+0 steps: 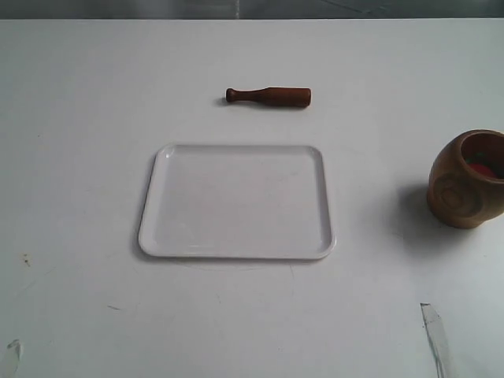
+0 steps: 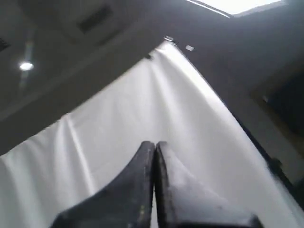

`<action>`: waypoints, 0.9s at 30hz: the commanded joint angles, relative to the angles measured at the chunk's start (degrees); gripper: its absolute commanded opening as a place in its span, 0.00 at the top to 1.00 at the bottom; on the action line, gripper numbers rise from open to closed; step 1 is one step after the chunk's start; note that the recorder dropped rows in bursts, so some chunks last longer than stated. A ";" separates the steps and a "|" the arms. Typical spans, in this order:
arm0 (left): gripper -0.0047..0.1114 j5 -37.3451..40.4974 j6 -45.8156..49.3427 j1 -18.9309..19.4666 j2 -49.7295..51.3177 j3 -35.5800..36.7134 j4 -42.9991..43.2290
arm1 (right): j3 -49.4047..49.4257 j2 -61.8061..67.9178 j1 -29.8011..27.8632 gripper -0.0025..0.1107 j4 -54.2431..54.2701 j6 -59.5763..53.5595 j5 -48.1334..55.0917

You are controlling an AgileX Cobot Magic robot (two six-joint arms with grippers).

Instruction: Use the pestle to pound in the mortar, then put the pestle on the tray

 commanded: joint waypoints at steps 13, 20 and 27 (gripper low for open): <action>0.96 -0.17 -0.47 -0.44 -0.07 0.03 -0.42 | -57.98 52.14 1.49 0.98 -41.84 -9.72 53.13; 0.96 -0.17 -0.47 -0.44 -0.07 0.03 -0.42 | -87.93 83.18 8.43 0.98 -29.69 -36.53 102.80; 0.96 -0.17 -0.47 -0.44 -0.07 0.03 -0.42 | -98.62 101.47 16.64 0.98 -26.15 -52.84 108.11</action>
